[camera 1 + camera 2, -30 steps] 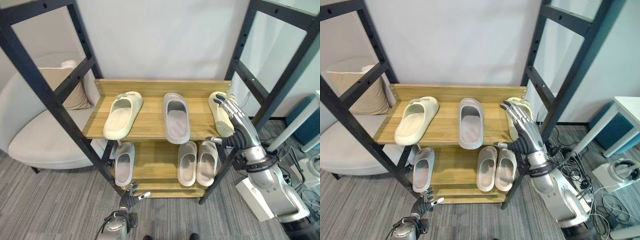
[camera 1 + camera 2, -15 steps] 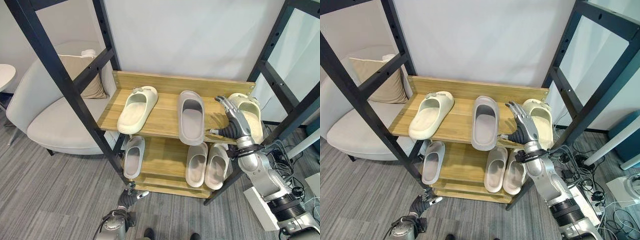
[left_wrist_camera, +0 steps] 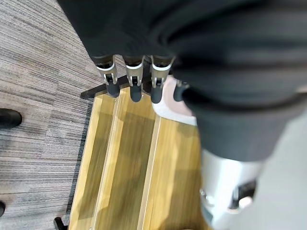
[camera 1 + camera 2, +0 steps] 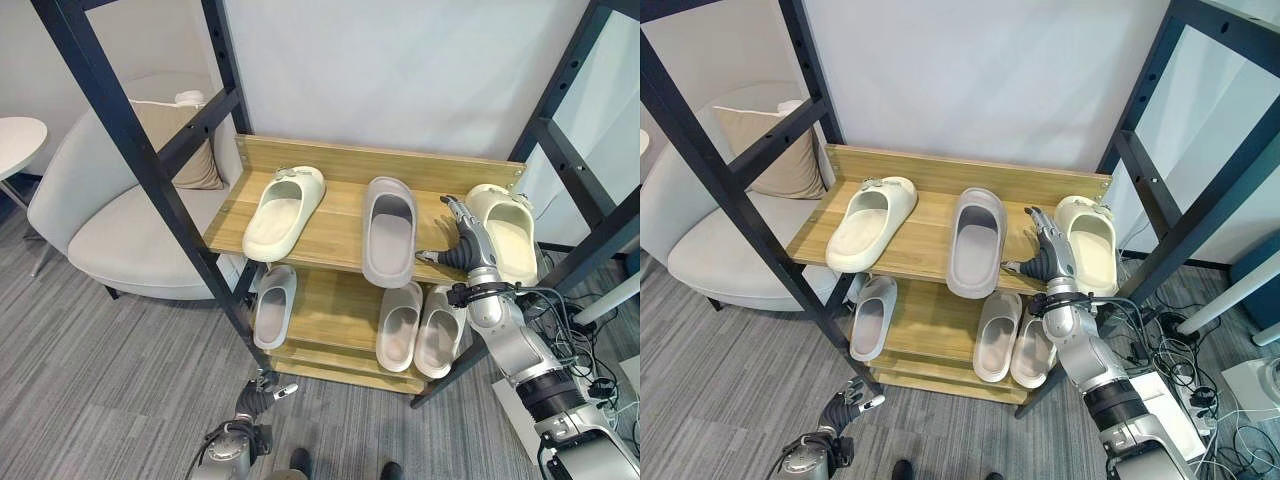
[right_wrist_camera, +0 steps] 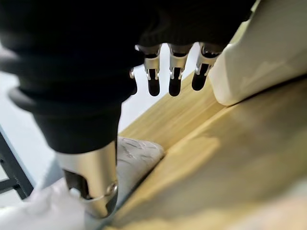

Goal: Arrange the slippers neatly on the shoe rack.

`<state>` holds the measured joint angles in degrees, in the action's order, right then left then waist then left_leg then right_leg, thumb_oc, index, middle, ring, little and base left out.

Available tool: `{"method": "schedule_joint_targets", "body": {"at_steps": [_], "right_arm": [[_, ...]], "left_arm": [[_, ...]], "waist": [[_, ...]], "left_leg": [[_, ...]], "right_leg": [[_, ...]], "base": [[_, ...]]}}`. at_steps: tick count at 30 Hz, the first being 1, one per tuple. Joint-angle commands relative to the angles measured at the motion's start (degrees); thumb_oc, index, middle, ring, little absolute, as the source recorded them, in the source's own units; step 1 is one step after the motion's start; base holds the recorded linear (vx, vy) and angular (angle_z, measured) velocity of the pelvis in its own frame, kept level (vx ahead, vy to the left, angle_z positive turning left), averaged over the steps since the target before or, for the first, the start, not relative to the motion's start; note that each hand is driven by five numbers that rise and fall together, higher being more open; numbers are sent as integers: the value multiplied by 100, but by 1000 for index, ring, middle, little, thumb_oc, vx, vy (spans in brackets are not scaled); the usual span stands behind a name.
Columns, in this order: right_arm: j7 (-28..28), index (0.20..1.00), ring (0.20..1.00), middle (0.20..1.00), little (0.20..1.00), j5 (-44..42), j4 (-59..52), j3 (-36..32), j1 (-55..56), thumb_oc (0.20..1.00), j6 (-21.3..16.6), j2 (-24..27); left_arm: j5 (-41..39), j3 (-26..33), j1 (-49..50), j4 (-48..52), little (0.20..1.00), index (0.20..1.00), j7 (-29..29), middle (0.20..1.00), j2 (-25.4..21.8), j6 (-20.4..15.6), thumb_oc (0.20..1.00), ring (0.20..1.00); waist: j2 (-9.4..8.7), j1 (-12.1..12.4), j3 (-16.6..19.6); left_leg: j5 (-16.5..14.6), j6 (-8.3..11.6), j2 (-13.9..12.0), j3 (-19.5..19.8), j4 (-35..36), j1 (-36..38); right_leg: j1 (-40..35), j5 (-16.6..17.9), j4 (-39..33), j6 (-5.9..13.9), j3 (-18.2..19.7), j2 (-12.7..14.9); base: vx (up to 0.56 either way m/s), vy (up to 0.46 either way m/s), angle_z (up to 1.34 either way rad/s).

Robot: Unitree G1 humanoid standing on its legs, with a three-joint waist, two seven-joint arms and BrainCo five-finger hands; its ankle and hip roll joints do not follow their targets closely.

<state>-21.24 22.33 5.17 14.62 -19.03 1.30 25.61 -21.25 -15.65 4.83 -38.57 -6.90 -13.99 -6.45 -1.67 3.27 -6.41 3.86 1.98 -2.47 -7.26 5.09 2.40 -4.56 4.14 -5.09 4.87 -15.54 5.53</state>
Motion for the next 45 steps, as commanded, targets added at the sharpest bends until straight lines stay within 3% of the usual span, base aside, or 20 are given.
{"method": "schedule_joint_targets", "body": {"at_steps": [1,7,13,22,29,42,43,45], "right_arm": [[-287,1000,1000,1000,1000,-127,-672,-328,-103,1000,-321,-127],[-205,1000,1000,1000,1000,-86,-1628,-228,-13,1000,-554,-241],[-185,1000,1000,1000,1000,-89,-1722,-27,-352,1000,-600,-267],[-117,1000,1000,1000,1000,25,-669,205,-1178,1000,-276,-83],[-236,1000,1000,1000,1000,-31,833,468,-2281,1000,22,280],[-169,1000,1000,1000,1000,-193,1418,428,-2232,1000,264,132],[-122,931,931,931,931,-242,1357,390,-2082,931,301,65],[-100,890,890,890,890,-323,1317,360,-1949,890,322,16]], "left_arm": [[242,-164,-365,-93,1000,1000,-119,1000,-67,-100,1000,1000],[331,-162,-370,-89,1000,1000,-238,1000,-8,-82,1000,1000],[297,-183,-329,-42,1000,1000,-274,1000,-1,-82,1000,1000],[206,-147,-203,-7,1000,1000,-172,1000,-91,-81,1000,1000],[110,-182,-177,-84,1000,1000,-65,1000,-244,-143,1000,1000],[31,-154,-274,-94,1000,1000,-112,1000,-215,-71,1000,1000],[34,-132,-288,-121,1000,1000,-123,1000,-185,-37,1000,1000],[47,-104,-294,-120,1000,1000,-150,1000,-178,-20,1000,1000]], "waist": [[-102,129,82],[-75,36,94],[-80,71,96],[-170,329,44],[-304,610,-56],[-341,602,-83],[-336,556,-77],[-335,523,-72]], "left_leg": [[-302,219,-157,-21,-9,326],[-303,233,-171,-42,-9,349],[-308,236,-179,-46,-9,358],[-314,227,-166,33,-9,282],[-286,217,-152,127,-9,144],[-300,190,-114,167,-9,103],[-307,187,-114,155,-9,118],[-312,184,-109,141,-9,131]], "right_leg": [[-251,-228,9,483,74,322],[-261,-239,9,474,92,319],[-265,-244,9,465,74,315],[-235,-232,9,468,2,309],[-172,-199,9,478,-93,315],[-136,-215,9,466,-65,321],[-147,-217,9,464,-53,323],[-150,-217,9,464,-42,321]], "base": [[0,0,0],[0,0,0],[1,1,-2],[1,2,2],[-8,7,9],[1,5,5],[0,0,0],[0,0,0]]}}
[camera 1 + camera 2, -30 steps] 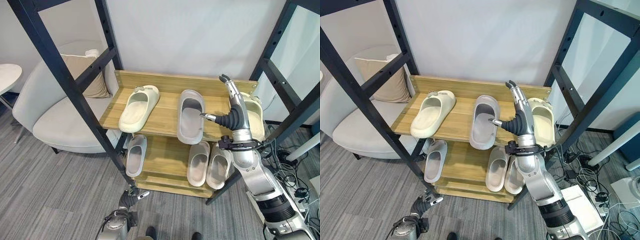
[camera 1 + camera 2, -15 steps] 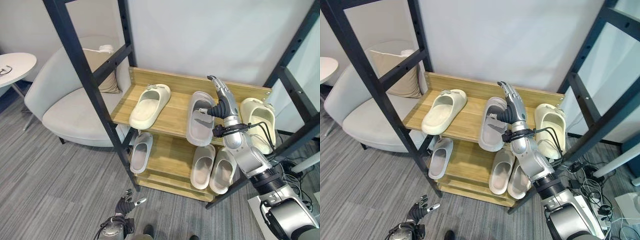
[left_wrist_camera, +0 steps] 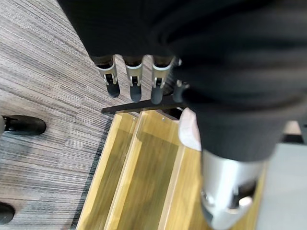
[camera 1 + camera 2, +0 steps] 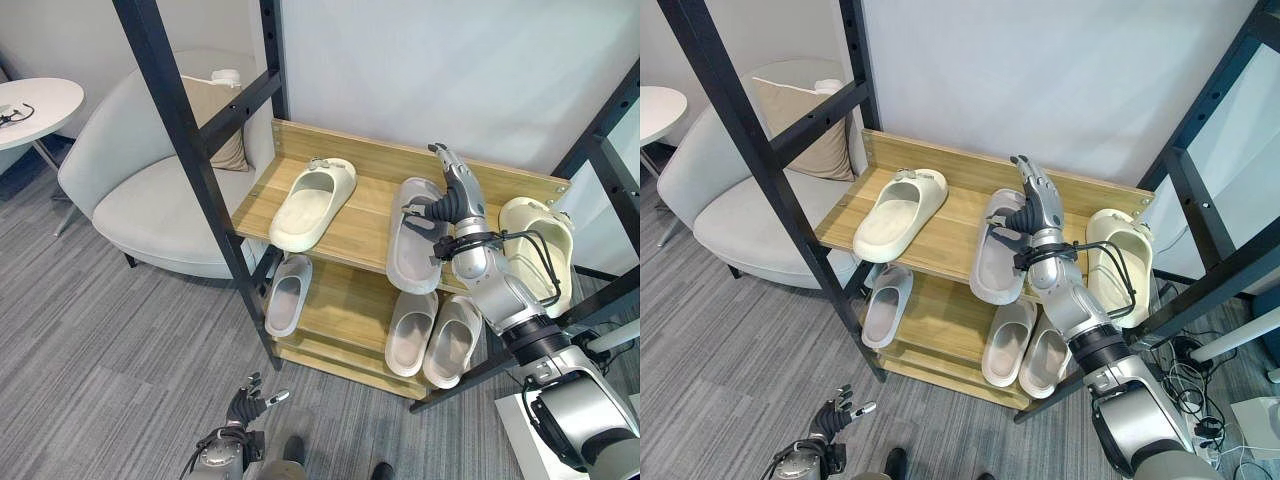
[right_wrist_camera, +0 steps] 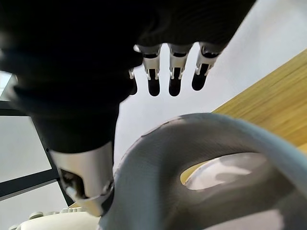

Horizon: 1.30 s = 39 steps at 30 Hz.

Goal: Arrange the slippers neatly on the shoe rack.

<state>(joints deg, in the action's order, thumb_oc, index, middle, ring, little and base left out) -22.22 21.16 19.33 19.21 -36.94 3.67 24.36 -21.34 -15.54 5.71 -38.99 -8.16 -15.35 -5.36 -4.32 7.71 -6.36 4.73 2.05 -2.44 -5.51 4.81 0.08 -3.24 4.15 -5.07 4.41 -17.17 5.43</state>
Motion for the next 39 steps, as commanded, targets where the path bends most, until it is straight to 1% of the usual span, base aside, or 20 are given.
{"method": "schedule_joint_targets", "body": {"at_steps": [1,2,3,8,15,18,19,20,22,23,24,25,26,29,32,33,34,36,37,39], "right_arm": [[77,492,492,492,492,-242,-129,-126,-16,492,115,108],[102,316,316,316,316,-286,-190,-163,157,316,153,79],[154,200,200,200,200,-317,-240,-198,278,200,160,74],[444,200,200,200,200,-525,-256,-324,798,200,233,81],[374,200,200,200,200,-737,-266,-438,801,200,188,121],[89,200,200,200,200,-874,-1137,-772,940,200,-73,96],[-67,200,200,200,200,-876,-1635,-914,1020,200,-330,38],[-53,200,200,200,200,-866,-1686,-935,1063,200,-313,35],[-130,200,200,200,200,-950,-2571,-1036,1201,200,-821,-127],[-124,200,200,200,200,-952,-2582,-1041,1213,200,-821,-128],[34,200,200,200,200,-1212,-3230,-982,1262,200,-1254,-231],[48,200,200,200,200,-1217,-3253,-989,1281,200,-1248,-232],[446,200,200,200,200,-2102,-3573,-685,1396,200,-1589,-386],[922,200,200,200,200,-2736,-3881,-234,1395,200,-1713,-477],[1170,200,200,200,200,-3062,-3976,130,1257,200,-1739,-568],[1435,200,200,200,200,-3729,-3976,551,1180,200,-1784,-806],[1439,200,200,200,200,-3735,-3967,554,1172,200,-1790,-808],[2000,200,200,200,200,-5300,-3689,1340,1146,200,-1727,-1303],[2006,200,200,200,200,-5307,-3681,1341,1142,200,-1731,-1305],[2443,200,200,200,200,-6395,-3557,1828,1231,200,-1602,-1529]], "left_arm": [[68,-87,-378,-75,1000,1000,-24,1000,-36,-110,1000,1000],[94,-68,-361,-70,1000,1000,-26,1000,-30,-79,1000,1000],[115,-37,-354,-72,1000,1000,-29,1000,-27,-48,1000,1000],[244,81,-273,10,1000,1000,51,1000,-47,38,1000,1000],[272,88,-233,14,1000,1000,112,1000,-42,73,1000,1000],[292,140,-245,34,1000,1000,82,1000,-31,76,1000,1000],[305,187,-276,31,1000,1000,37,1000,-4,56,1000,1000],[307,178,-274,28,1000,1000,36,1000,-8,55,1000,1000],[348,211,-284,2,1000,1000,-53,1000,25,-4,1000,1000],[348,210,-281,1,1000,1000,-53,1000,24,-6,1000,1000],[346,219,-281,-6,1000,1000,-68,1000,44,-54,1000,1000],[347,218,-277,-8,1000,1000,-67,1000,44,-56,1000,1000],[305,255,-250,28,1000,1000,-90,1000,40,-107,1000,1000],[218,279,-304,37,1000,1000,-141,1000,56,-134,1000,1000],[126,251,-370,56,1000,1000,-190,1000,85,-173,1000,1000],[44,192,-448,88,1000,1000,-240,1000,110,-213,1000,1000],[44,197,-450,86,1000,1000,-239,1000,111,-214,1000,1000],[-71,89,-543,73,1000,1000,-267,1000,162,-246,1000,1000],[-71,91,-543,72,1000,1000,-266,1000,162,-246,1000,1000],[-129,74,-582,-6,1000,1000,-250,1000,183,-233,1000,1000]], "waist": [[-63,43,-65],[-55,16,-48],[-50,-6,-35],[-11,-90,-16],[50,-115,-26],[90,-147,-29],[115,-179,-36],[111,-174,-34],[138,-223,-45],[137,-223,-42],[152,-255,-57],[151,-256,-54],[151,-278,-84],[163,-275,-156],[191,-268,-236],[227,-243,-294],[227,-253,-295],[285,-214,-319],[284,-219,-322],[293,-192,-275]], "left_leg": [[-410,173,-109,-43,19,383],[-419,171,-108,-52,19,403],[-426,172,-111,-65,19,417],[-435,188,-130,-83,19,458],[-421,205,-144,-59,19,458],[-422,211,-145,-48,19,470],[-416,210,-142,-46,19,469],[-417,210,-142,-43,19,473],[-415,214,-142,-58,19,476],[-415,214,-142,-57,19,476],[-408,223,-147,-71,19,472],[-408,224,-148,-70,19,473],[-399,231,-160,-88,19,480],[-379,244,-162,-78,19,447],[-348,265,-164,-58,19,392],[-303,291,-172,-32,19,336],[-302,292,-172,-27,19,335],[-242,321,-174,-1,19,323],[-243,321,-174,2,19,326],[-212,346,-180,32,19,322]], "right_leg": [[-290,-221,7,506,129,331],[-300,-227,7,504,145,330],[-306,-229,7,505,148,330],[-326,-251,7,501,152,329],[-351,-260,7,490,130,332],[-363,-280,7,488,127,323],[-355,-285,7,486,135,324],[-360,-287,7,486,132,323],[-352,-295,7,482,150,318],[-352,-295,7,482,149,317],[-342,-301,7,478,156,310],[-344,-302,7,477,154,310],[-345,-314,9,455,169,294],[-301,-323,55,437,170,287],[-247,-326,90,420,139,292],[-209,-324,105,407,111,296],[-210,-325,105,407,105,296],[-250,-316,107,389,31,301],[-255,-317,105,390,28,301],[-304,-315,99,374,-25,306]], "base": [[0,0,0],[0,0,0],[0,0,0],[-5,-8,-10],[-2,-2,-1],[0,0,0],[0,0,0],[0,0,0],[0,0,0],[0,0,0],[0,0,0],[0,0,0],[0,0,0],[-47,-33,-2],[-95,-33,2],[-61,-23,4],[-98,-37,3],[-55,-24,12],[-26,-16,20],[-24,-19,17]]}}
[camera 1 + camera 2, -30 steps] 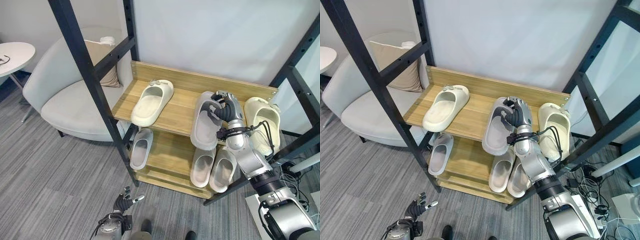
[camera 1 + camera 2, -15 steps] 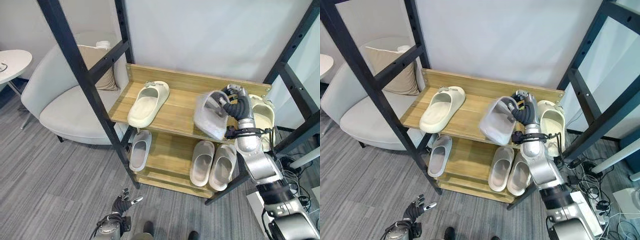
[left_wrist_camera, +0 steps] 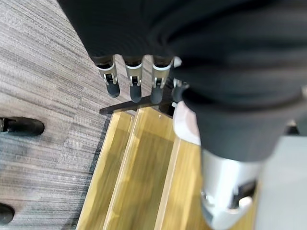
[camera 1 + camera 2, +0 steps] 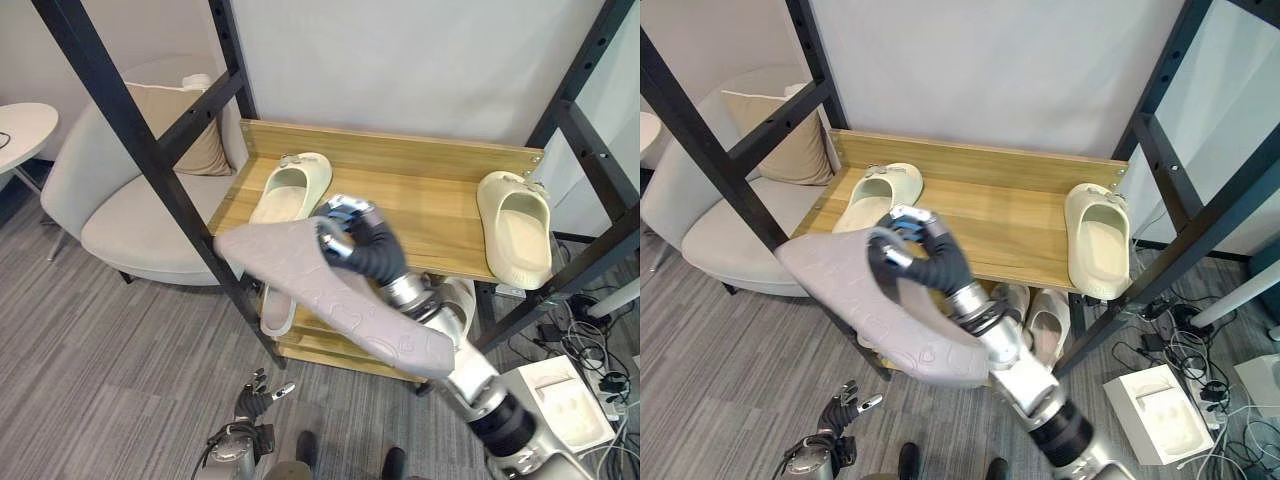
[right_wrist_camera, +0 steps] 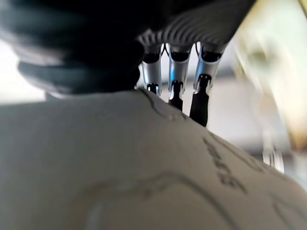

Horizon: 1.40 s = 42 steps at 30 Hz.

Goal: Arrange the slippers neatly on the shoe rack.

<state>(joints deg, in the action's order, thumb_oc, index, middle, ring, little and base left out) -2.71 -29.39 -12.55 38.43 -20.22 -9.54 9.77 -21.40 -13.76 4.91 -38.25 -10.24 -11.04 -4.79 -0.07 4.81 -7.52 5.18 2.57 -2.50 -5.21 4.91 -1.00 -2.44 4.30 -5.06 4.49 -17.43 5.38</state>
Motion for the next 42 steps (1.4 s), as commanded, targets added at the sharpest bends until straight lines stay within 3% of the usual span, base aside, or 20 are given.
{"method": "schedule_joint_targets", "body": {"at_steps": [1,4,6,7,8,9,11,12,13,14,19,23,25,29,30,36,42], "right_arm": [[617,200,200,200,200,-1583,-349,55,-389,200,-230,-90],[929,200,200,200,200,-1244,-295,325,-110,200,-29,175],[769,200,200,200,200,120,-82,250,28,200,-19,562],[765,200,200,200,200,125,-85,250,30,200,-17,562],[307,200,200,200,200,1587,249,74,-102,200,-76,782],[217,200,200,200,200,1822,357,41,-159,200,-69,776],[-391,200,200,200,200,3118,774,-172,-570,200,-32,923],[-902,200,200,200,200,3786,1180,-347,-1064,200,27,1001],[-1129,200,200,200,200,4083,1335,-422,-1298,200,53,1015],[-1415,200,200,200,200,4391,1598,-508,-1551,200,98,1042],[-2064,200,200,200,200,5388,2430,-676,-2340,200,333,1383],[-2459,200,200,200,200,5779,3321,-685,-3230,200,601,1760],[-2598,200,200,200,200,6182,4199,-427,-4090,200,919,2183],[-2809,200,200,200,200,6309,4933,-256,-4593,200,1091,2434],[-2831,200,200,200,200,6309,5192,-226,-4717,200,1152,2526],[-2804,200,200,200,200,5960,6935,186,-5493,200,1270,2477],[-2926,200,200,200,200,5747,8257,323,-5996,200,1410,2299]], "left_arm": [[-144,-89,-521,-117,1000,1000,-35,1000,-246,-292,1000,1000],[-77,-39,-502,-228,1000,1000,2,1000,-258,-348,1000,1000],[-14,-31,-495,-216,1000,1000,-57,1000,-295,-420,1000,1000],[-14,-32,-496,-217,1000,1000,-57,1000,-293,-421,1000,1000],[-27,-71,-542,-141,1000,1000,-149,1000,-313,-473,1000,1000],[-39,-110,-582,-107,1000,1000,-190,1000,-318,-497,1000,1000],[-124,-239,-759,98,1000,1000,-320,1000,-350,-579,1000,1000],[-235,-426,-992,360,1000,1000,-445,1000,-419,-714,1000,1000],[-299,-525,-1132,462,1000,1000,-462,1000,-463,-767,1000,1000],[-358,-631,-1289,552,1000,1000,-510,1000,-509,-833,1000,1000],[-494,-853,-1471,790,1000,1000,-445,1000,-612,-954,1000,1000],[-610,-1042,-1610,1043,1000,1000,-365,1000,-733,-1025,1000,1000],[-685,-1224,-1719,1391,1000,1000,-251,1000,-854,-1050,1000,1000],[-709,-1371,-1817,1629,1000,1000,-173,1000,-918,-1054,1000,1000],[-690,-1429,-1839,1741,1000,1000,-159,1000,-954,-1059,1000,1000],[-770,-1648,-2100,2042,1000,1000,-80,1000,-977,-1016,1000,1000],[-885,-1816,-2269,2312,1000,1000,-100,1000,-972,-1039,1000,1000]], "waist": [[-130,109,-133],[-116,124,-112],[-103,106,-207],[-101,106,-208],[-87,112,-361],[-81,127,-448],[-16,171,-771],[84,213,-1199],[118,236,-1363],[139,256,-1446],[188,324,-1270],[220,427,-1348],[229,524,-1457],[230,568,-1492],[222,582,-1495],[252,763,-1592],[419,993,-1594]], "left_leg": [[-240,308,-179,13,9,426],[-205,343,-209,62,9,408],[-192,356,-234,101,9,387],[-192,357,-235,101,9,389],[-157,355,-249,145,9,312],[-139,353,-252,171,9,272],[-55,324,-259,266,-44,65],[-78,258,-242,392,-538,-453],[-133,230,-191,463,-892,-838],[-229,211,-126,532,-1306,-1303],[-352,123,14,744,-1919,-2333],[-415,93,47,846,-2328,-2968],[-471,78,87,917,-2690,-3533],[-543,63,128,977,-2927,-3879],[-729,84,141,1013,-3010,-3892],[-805,63,229,1132,-3313,-4408],[-851,23,383,1222,-3357,-4510]], "right_leg": [[-393,-330,104,359,-28,313],[-426,-346,108,346,-108,308],[-391,-361,144,338,-123,286],[-392,-362,145,337,-123,285],[-288,-376,224,338,-132,283],[-226,-388,286,336,-150,291],[85,-444,587,319,-176,330],[620,-490,1143,269,-153,464],[970,-525,1479,238,-134,565],[1383,-596,1881,230,-99,667],[2282,-787,2591,246,-22,822],[2926,-930,3135,249,33,937],[3454,-1015,3520,243,48,1005],[3777,-1118,3782,231,43,1055],[3821,-1295,3912,285,83,1053],[4280,-1440,4212,274,15,1119],[4313,-1517,4263,301,-94,1218]], "base": [[-21,-15,10],[-44,-16,7],[-80,-17,16],[-126,-19,4],[-141,-20,-1],[-215,-23,0],[-363,-6,2],[-558,5,9],[-573,13,18],[-290,5,28],[-129,29,35],[-86,30,24],[-98,4,20],[5,4,16],[83,-21,10],[18,-16,16],[56,4,7]]}}
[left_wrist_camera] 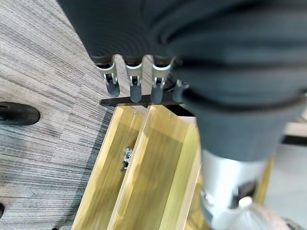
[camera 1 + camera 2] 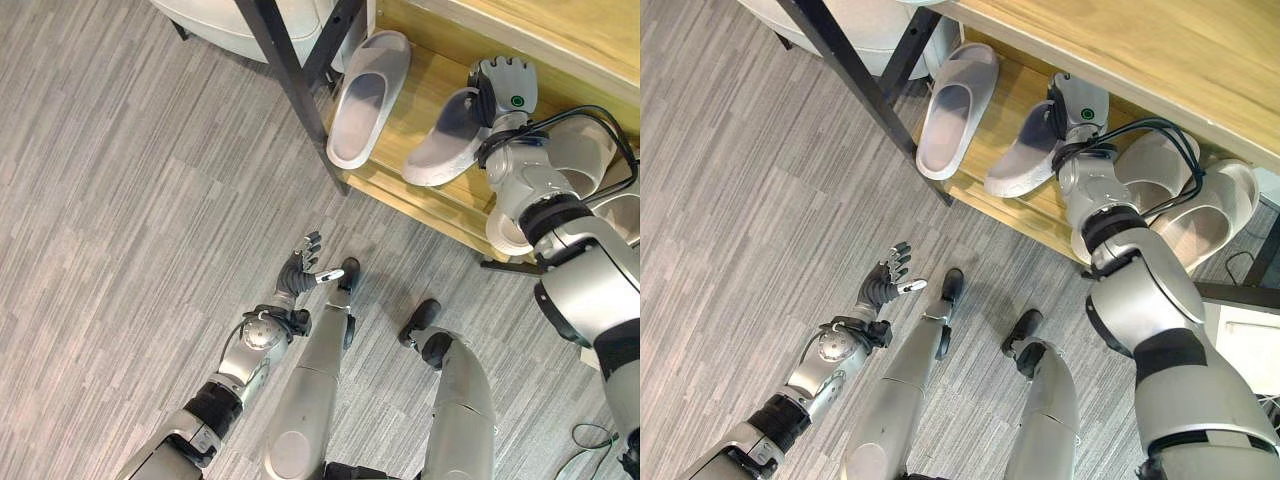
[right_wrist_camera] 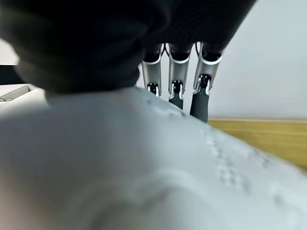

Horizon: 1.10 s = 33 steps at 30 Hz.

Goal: Arrange the slippers neatly on the shoe rack.

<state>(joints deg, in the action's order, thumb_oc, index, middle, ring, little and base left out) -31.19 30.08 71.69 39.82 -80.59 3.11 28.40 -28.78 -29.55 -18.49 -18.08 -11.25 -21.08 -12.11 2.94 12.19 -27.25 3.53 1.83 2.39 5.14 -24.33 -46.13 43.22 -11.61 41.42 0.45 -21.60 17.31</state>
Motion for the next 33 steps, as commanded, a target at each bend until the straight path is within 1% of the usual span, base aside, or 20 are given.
{"method": "schedule_joint_targets", "body": {"at_steps": [1,7,10,11,12,14,15,16,17,20,21,23,24,26,27,28,29,30,31,33], "right_arm": [[-125,200,200,200,200,-242,-73,184,-32,200,161,490],[-301,200,200,200,200,-402,3,80,-88,200,187,693],[-337,200,200,200,200,-503,-13,24,-50,200,173,726],[-255,551,551,551,551,-541,68,14,-43,551,201,641],[-210,1000,1000,1000,1000,-599,115,-33,-29,1000,215,535],[-193,1000,1000,1000,1000,-690,120,-89,-19,1000,199,441],[-239,1000,1000,1000,1000,-1071,85,-318,73,1000,148,125],[-286,1000,1000,1000,1000,-1176,61,-380,97,1000,157,31],[-288,1000,1000,1000,1000,-1177,60,-381,98,1000,158,27],[-454,1000,1000,1000,1000,-1590,-353,-692,351,1000,75,-265],[-454,1000,1000,1000,1000,-1589,-359,-694,356,1000,79,-266],[-539,1000,1000,1000,1000,-1761,-662,-874,510,1000,22,-417],[-540,1000,1000,1000,1000,-1759,-671,-878,518,1000,27,-418],[-642,1000,1000,1000,1000,-1958,-880,-1056,677,1000,-30,-510],[-861,1000,1000,1000,1000,-2613,-1264,-1573,984,1000,-294,-776],[-857,1000,1000,1000,1000,-3183,-1314,-1872,1170,1000,-492,-932],[-830,1000,1000,1000,1000,-3443,-1280,-1998,1205,1000,-590,-1005],[-828,1000,1000,1000,1000,-3449,-1276,-2000,1205,1000,-596,-1005],[-634,1000,1000,1000,1000,-4175,-1052,-2252,1191,1000,-764,-1079],[-500,1000,1000,1000,1000,-4509,-779,-2316,1065,1000,-839,-1065]], "left_arm": [[-146,-268,66,358,1000,1000,12,1000,7,-315,1000,1000],[-122,-386,53,383,1000,1000,47,1000,17,-283,1000,1000],[-152,-390,43,412,1000,1000,28,1000,25,-294,1000,1000],[-144,-387,12,369,1000,1000,17,1000,41,-286,1000,1000],[-150,-382,6,330,1000,1000,5,1000,67,-280,1000,1000],[-149,-368,-7,282,1000,1000,-21,1000,78,-276,1000,1000],[-139,-338,-78,215,1000,1000,-120,1000,114,-254,1000,1000],[-135,-327,-103,207,1000,1000,-166,1000,112,-249,1000,1000],[-134,-326,-102,207,1000,1000,-167,1000,110,-249,1000,1000],[-106,-252,-161,192,1000,1000,-322,1000,89,-217,1000,1000],[-105,-253,-159,192,1000,1000,-322,1000,87,-217,1000,1000],[-95,-181,-139,151,1000,1000,-408,1000,83,-194,1000,1000],[-94,-183,-136,151,1000,1000,-408,1000,80,-194,1000,1000],[-84,-146,-117,156,1000,1000,-457,1000,69,-179,1000,1000],[-67,-122,-93,156,1000,1000,-540,1000,93,-142,1000,1000],[-48,-141,-97,142,1000,1000,-569,1000,97,-117,1000,1000],[-37,-160,-98,126,1000,1000,-567,1000,93,-105,1000,1000],[-38,-162,-97,126,1000,1000,-567,1000,89,-105,1000,1000],[-45,-179,-115,118,1000,1000,-559,1000,74,-69,1000,1000],[-49,-214,-111,145,1000,1000,-535,1000,31,-59,1000,1000]], "waist": [[154,324,371],[246,455,355],[267,474,342],[259,464,310],[247,445,300],[236,422,284],[176,326,252],[157,288,237],[154,287,232],[88,116,171],[87,117,170],[54,29,144],[51,30,145],[26,-45,129],[-4,-142,122],[-20,-175,118],[-19,-184,120],[-22,-182,120],[-16,-178,115],[-7,-139,94]], "left_leg": [[-689,91,-67,214,-414,13],[-706,81,23,284,-353,81],[-696,86,45,307,-316,116],[-673,108,34,298,-275,144],[-667,113,24,289,-258,170],[-662,115,8,267,-239,199],[-649,131,-41,240,-165,313],[-649,138,-51,221,-141,362],[-648,138,-51,220,-138,369],[-661,164,-106,187,-108,475],[-660,164,-106,186,-106,480],[-668,174,-139,147,-107,513],[-668,173,-140,146,-105,516],[-674,175,-163,122,-91,559],[-668,175,-193,90,-27,615],[-655,175,-208,73,28,649],[-646,181,-217,67,48,660],[-645,182,-218,67,51,663],[-646,192,-223,76,53,656],[-642,197,-226,88,43,634]], "right_leg": [[-266,55,-373,718,299,55],[-405,2,-385,751,209,128],[-443,-10,-377,750,192,148],[-458,5,-395,743,191,141],[-478,14,-417,737,197,129],[-501,25,-444,730,210,115],[-583,40,-523,713,256,54],[-610,45,-544,703,267,32],[-615,45,-546,702,268,31],[-690,95,-635,686,315,-23],[-694,96,-636,686,316,-24],[-720,131,-689,692,335,-53],[-722,132,-690,692,336,-53],[-749,151,-731,684,360,-80],[-795,188,-811,682,387,-118],[-825,195,-870,680,393,-146],[-840,197,-897,679,389,-148],[-843,198,-900,679,389,-149],[-853,188,-919,679,368,-148],[-857,188,-934,678,339,-143]], "base": [[67,-15,18],[57,-5,14],[40,-6,21],[10,-11,13],[10,-12,5],[0,0,0],[0,0,0],[-5,-2,-8],[-16,3,-12],[-31,-4,-8],[-31,2,-10],[-31,4,-17],[-26,-3,-13],[-22,5,-12],[-29,7,-25],[-24,-1,-26],[-9,-7,-22],[-12,-24,-14],[-16,-31,-11],[-11,-24,-4]]}}
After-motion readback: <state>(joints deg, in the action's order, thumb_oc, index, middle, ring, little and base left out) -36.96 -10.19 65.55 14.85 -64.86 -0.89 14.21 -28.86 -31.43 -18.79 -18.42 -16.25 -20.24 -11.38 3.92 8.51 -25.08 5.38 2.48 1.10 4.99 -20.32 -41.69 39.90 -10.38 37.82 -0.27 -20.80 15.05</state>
